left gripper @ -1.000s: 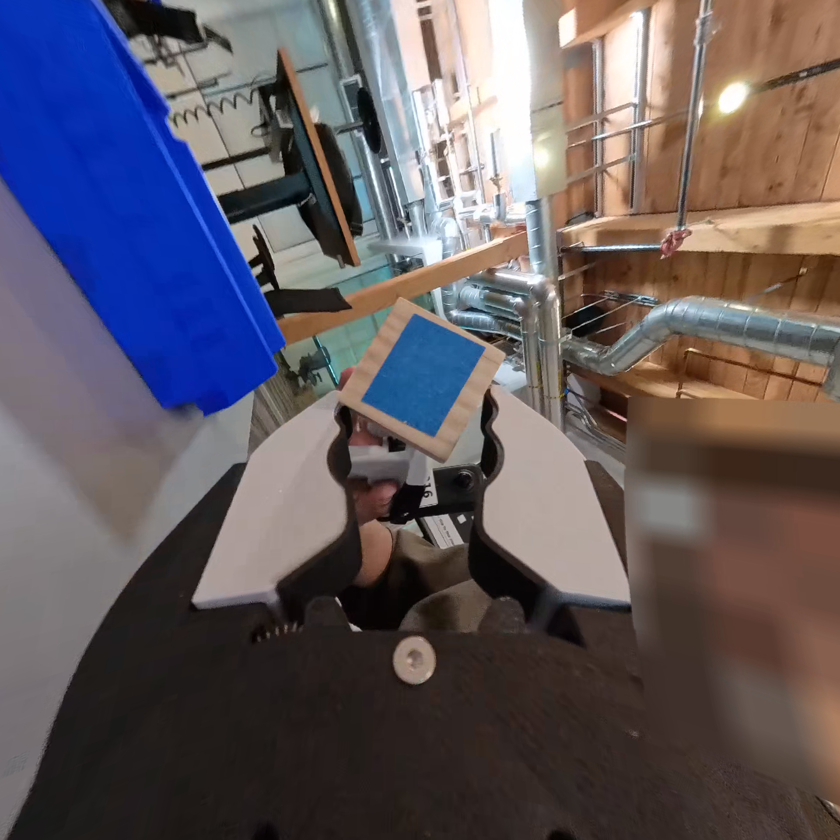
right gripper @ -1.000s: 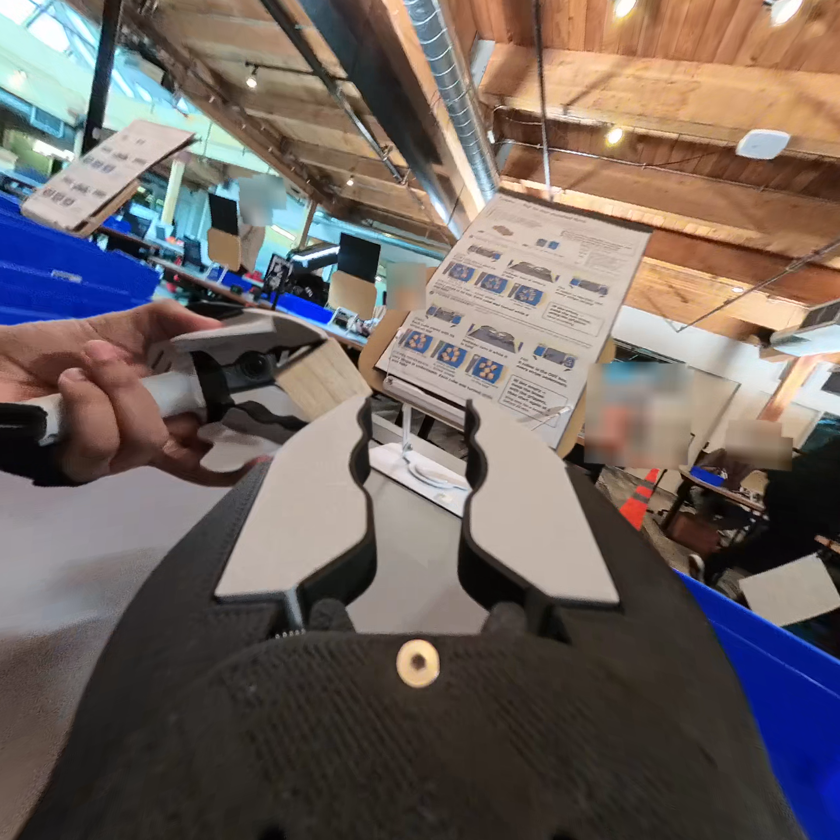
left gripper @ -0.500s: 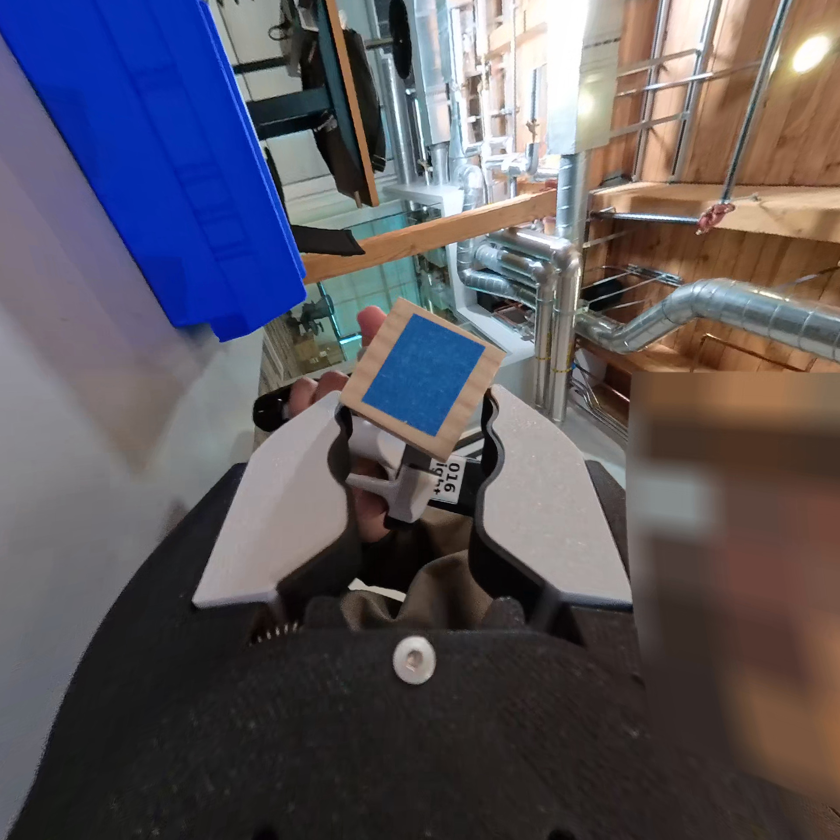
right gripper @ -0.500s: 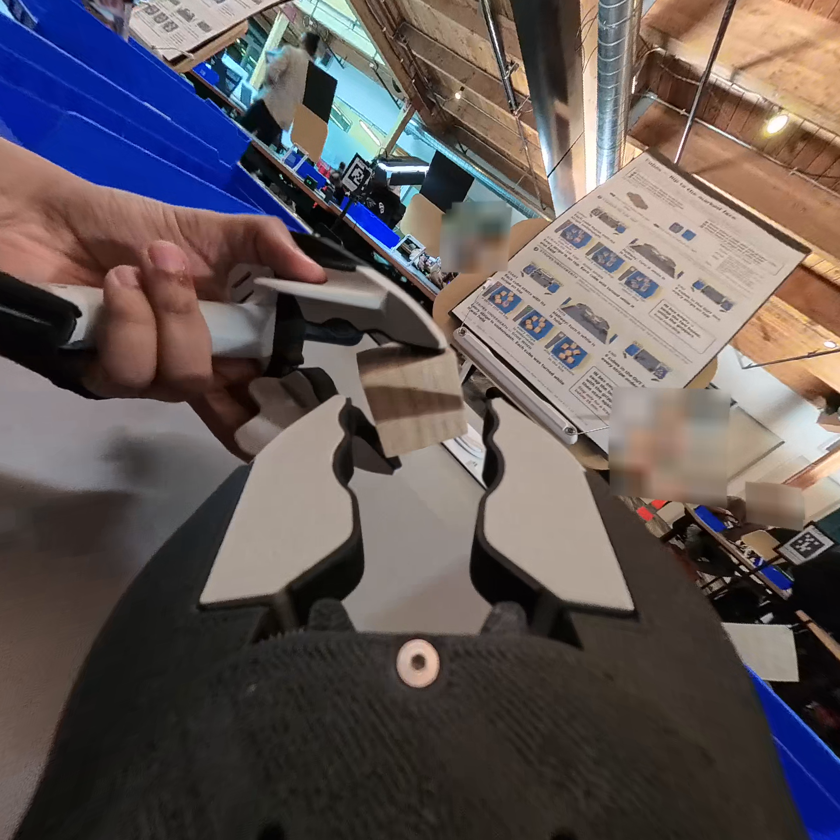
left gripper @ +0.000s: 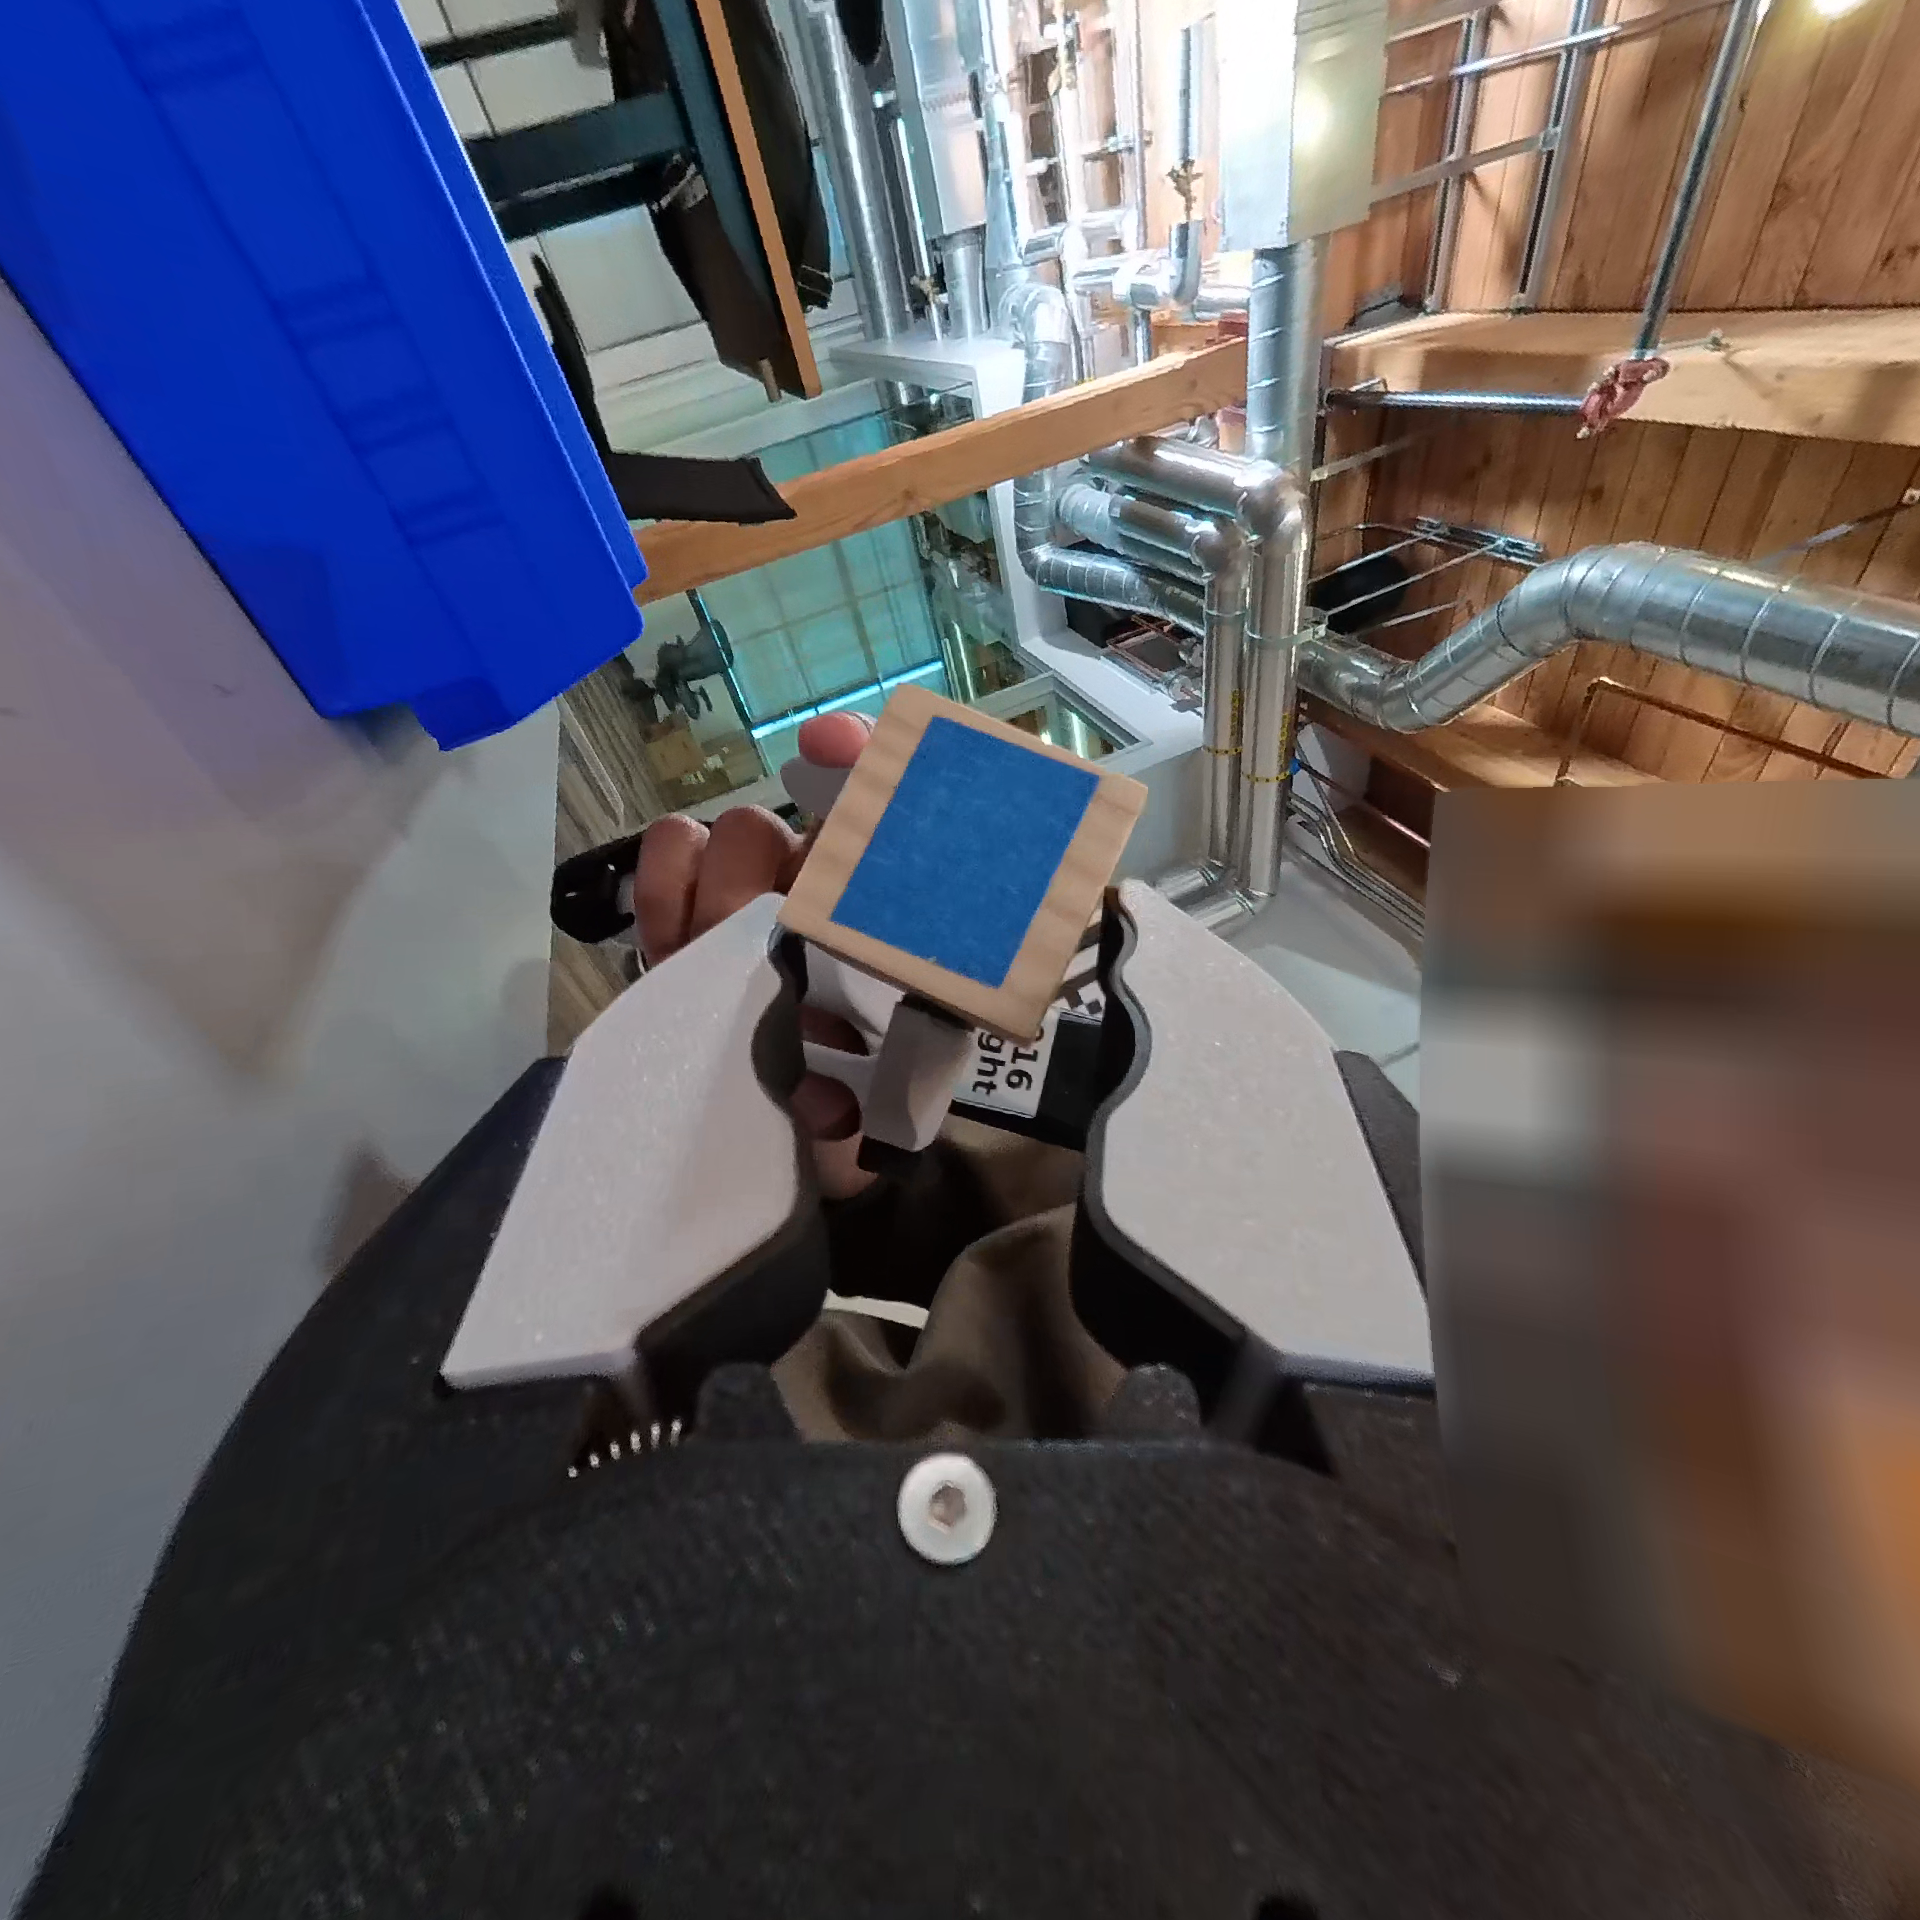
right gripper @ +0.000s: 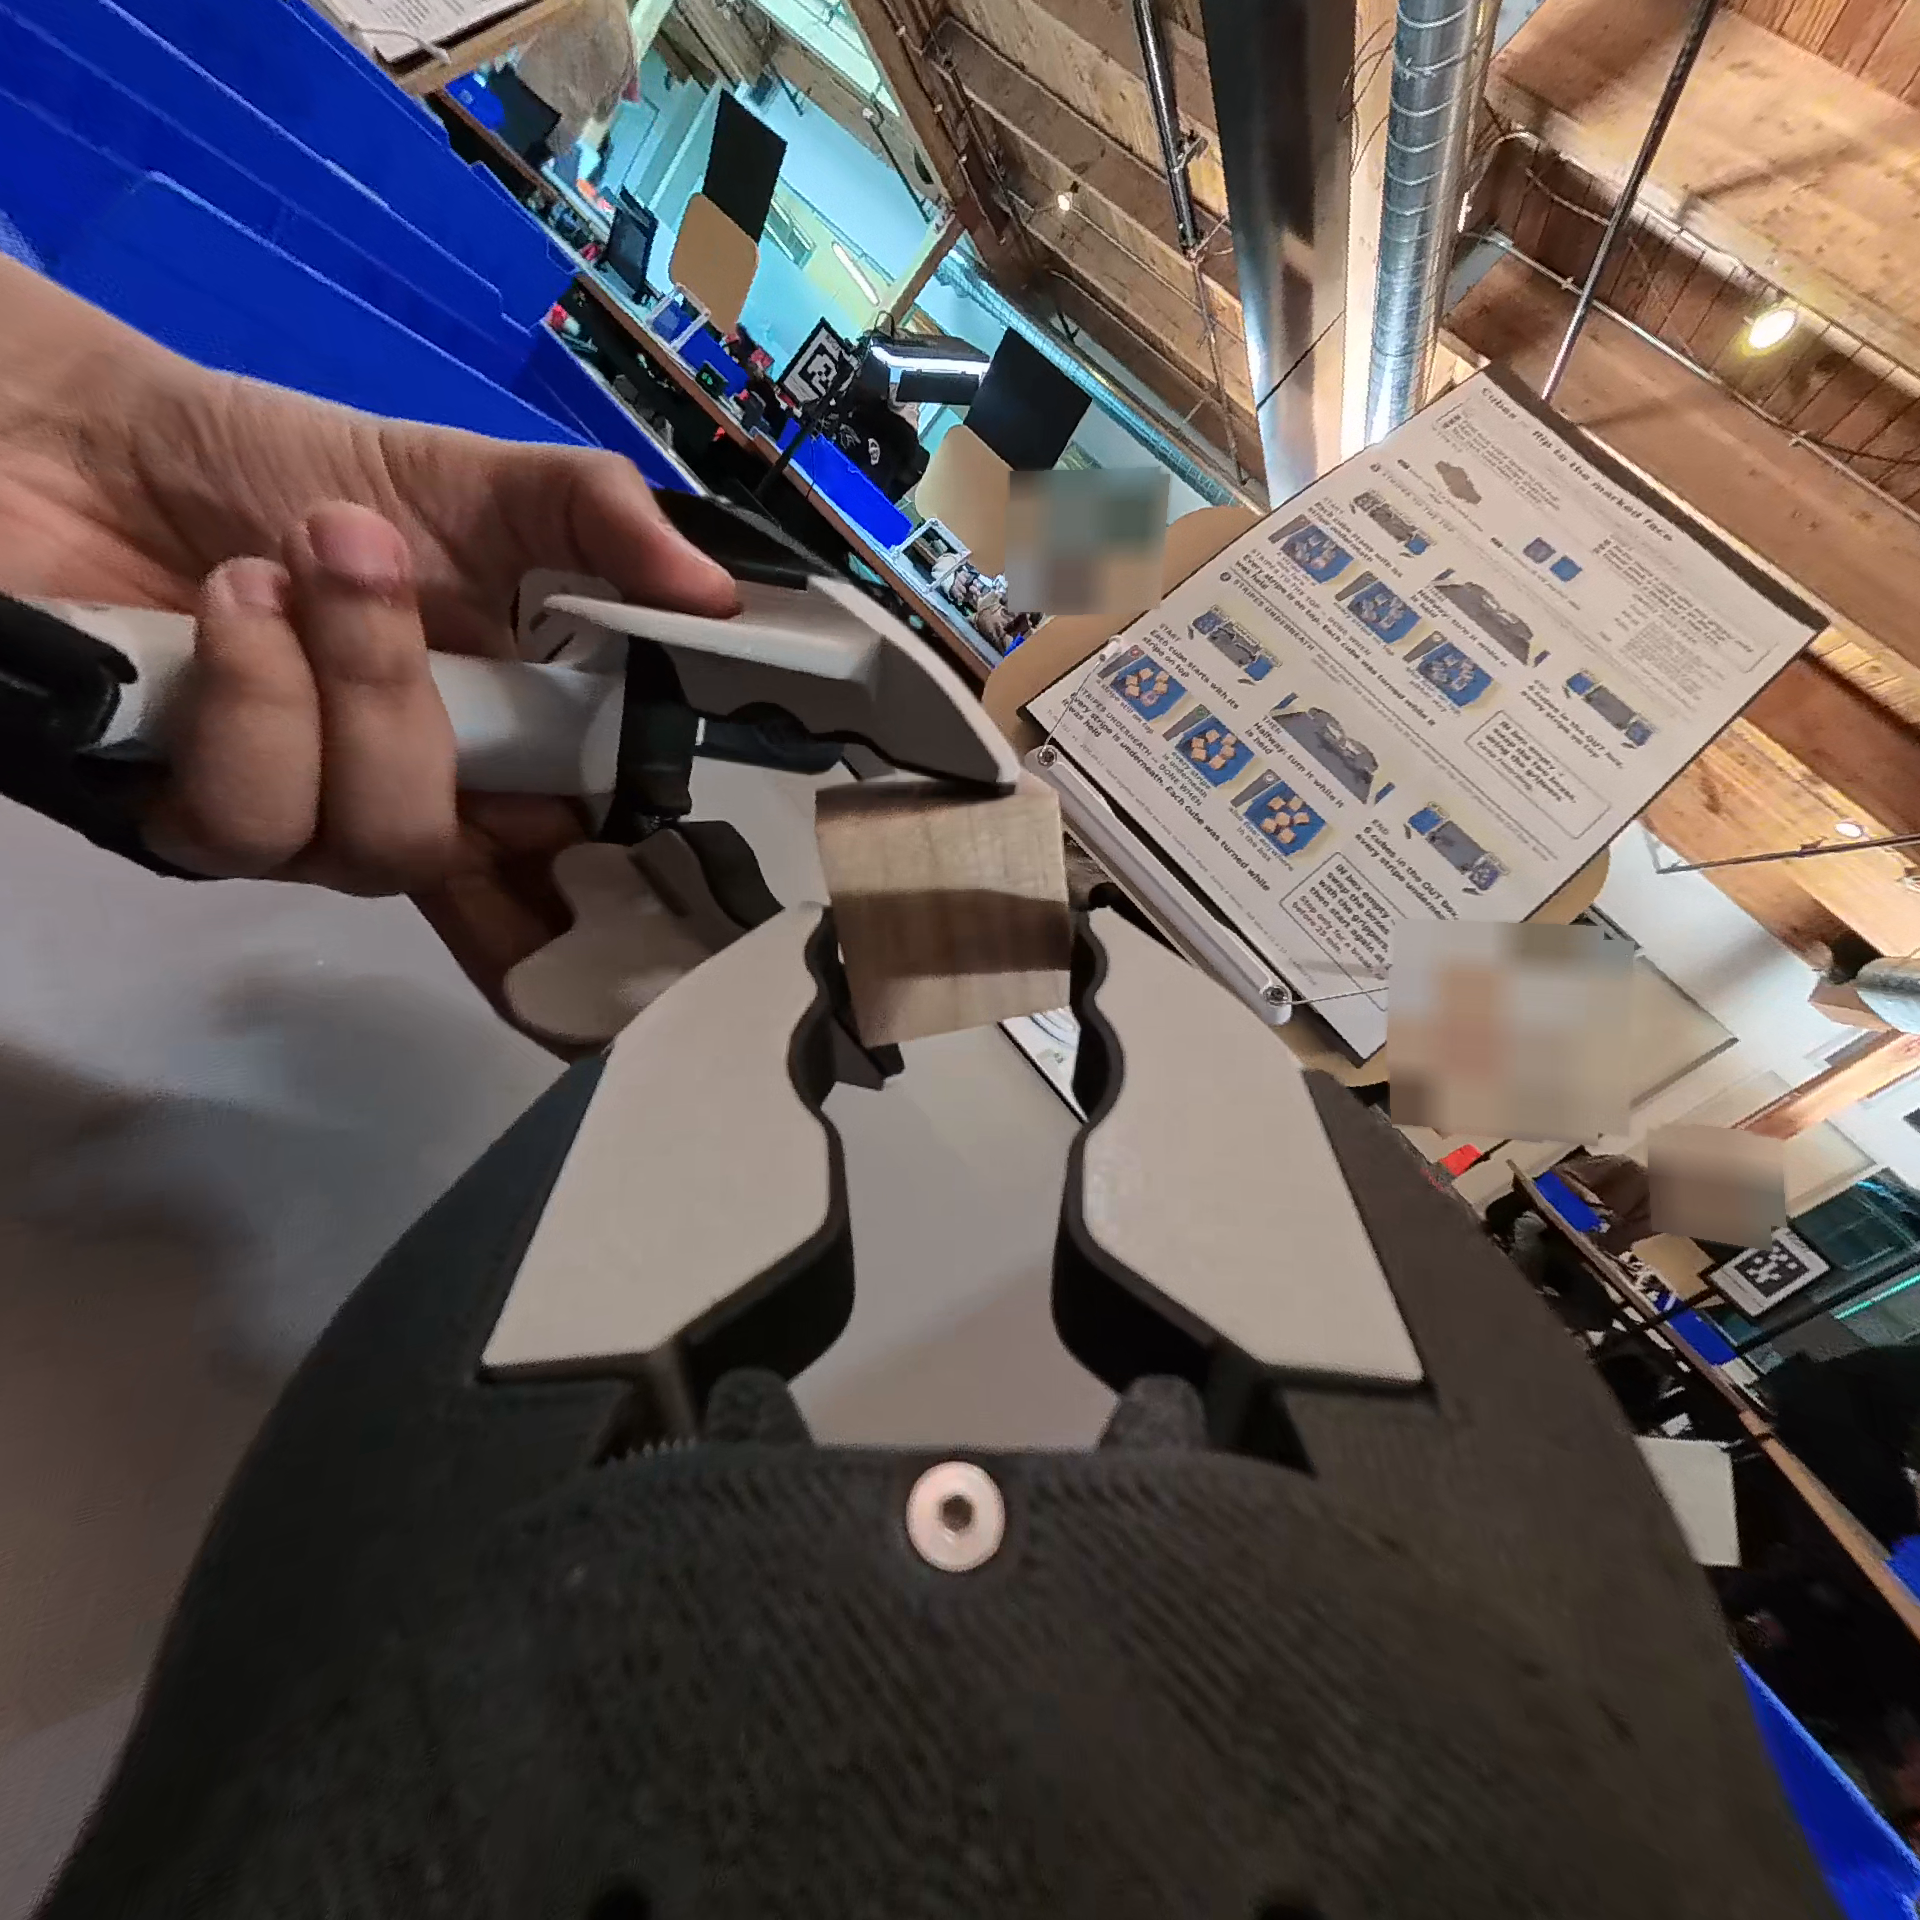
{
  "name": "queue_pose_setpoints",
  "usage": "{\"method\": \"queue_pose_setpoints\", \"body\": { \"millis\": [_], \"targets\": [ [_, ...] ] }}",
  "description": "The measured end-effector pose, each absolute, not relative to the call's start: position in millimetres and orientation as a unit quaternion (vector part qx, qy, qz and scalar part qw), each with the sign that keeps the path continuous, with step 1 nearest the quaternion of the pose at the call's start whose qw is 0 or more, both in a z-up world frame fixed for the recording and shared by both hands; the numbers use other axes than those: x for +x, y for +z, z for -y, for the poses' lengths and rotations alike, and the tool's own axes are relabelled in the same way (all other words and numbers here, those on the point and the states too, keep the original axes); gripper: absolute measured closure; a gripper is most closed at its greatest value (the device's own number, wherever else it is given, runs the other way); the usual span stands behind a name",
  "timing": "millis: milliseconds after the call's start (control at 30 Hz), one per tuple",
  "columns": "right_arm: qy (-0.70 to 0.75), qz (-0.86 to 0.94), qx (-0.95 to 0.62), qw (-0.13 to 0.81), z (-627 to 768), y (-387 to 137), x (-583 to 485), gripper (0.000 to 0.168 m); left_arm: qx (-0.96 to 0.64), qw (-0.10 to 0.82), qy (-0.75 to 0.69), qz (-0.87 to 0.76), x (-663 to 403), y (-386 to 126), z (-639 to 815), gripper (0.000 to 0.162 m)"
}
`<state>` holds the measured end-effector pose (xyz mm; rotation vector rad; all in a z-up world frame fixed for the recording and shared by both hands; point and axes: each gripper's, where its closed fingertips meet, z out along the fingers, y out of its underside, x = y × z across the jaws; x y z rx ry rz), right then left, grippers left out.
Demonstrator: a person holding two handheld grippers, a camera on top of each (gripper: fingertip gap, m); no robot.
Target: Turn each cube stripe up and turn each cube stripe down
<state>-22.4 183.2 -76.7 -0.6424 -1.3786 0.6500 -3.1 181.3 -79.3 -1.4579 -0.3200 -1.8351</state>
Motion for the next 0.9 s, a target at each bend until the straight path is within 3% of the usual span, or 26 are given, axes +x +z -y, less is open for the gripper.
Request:
{"method": "queue_pose_setpoints", "body": {
  "millis": [200,367,633,733,900],
  "targets": [
    [0.289,0.595,-0.321,0.678,-199.5,-71.1,-20.6,0.125,-0.562,0.436,-0.684,0.159,-38.6,-81.2,-187.0,0.104],
    [0.286,0.554,-0.342,0.704,-227.5,-38.0,-9.8,0.125,-0.540,0.482,-0.651,0.227,-89.3,-89.9,-191.7,0.112],
    [0.284,0.443,-0.533,0.662,-375.8,-11.8,30.3,0.125,-0.530,0.497,-0.637,0.259,-103.2,-94.8,-193.6,0.116],
    [0.230,0.371,-0.650,0.622,-460.6,-30.4,49.0,0.125,-0.535,0.494,-0.635,0.257,-94.8,-96.3,-194.6,0.116],
    [0.137,0.338,-0.791,0.492,-541.4,-108.4,54.7,0.124,-0.555,0.483,-0.632,0.243,-82.7,-100.0,-196.0,0.115]
  ]
}}
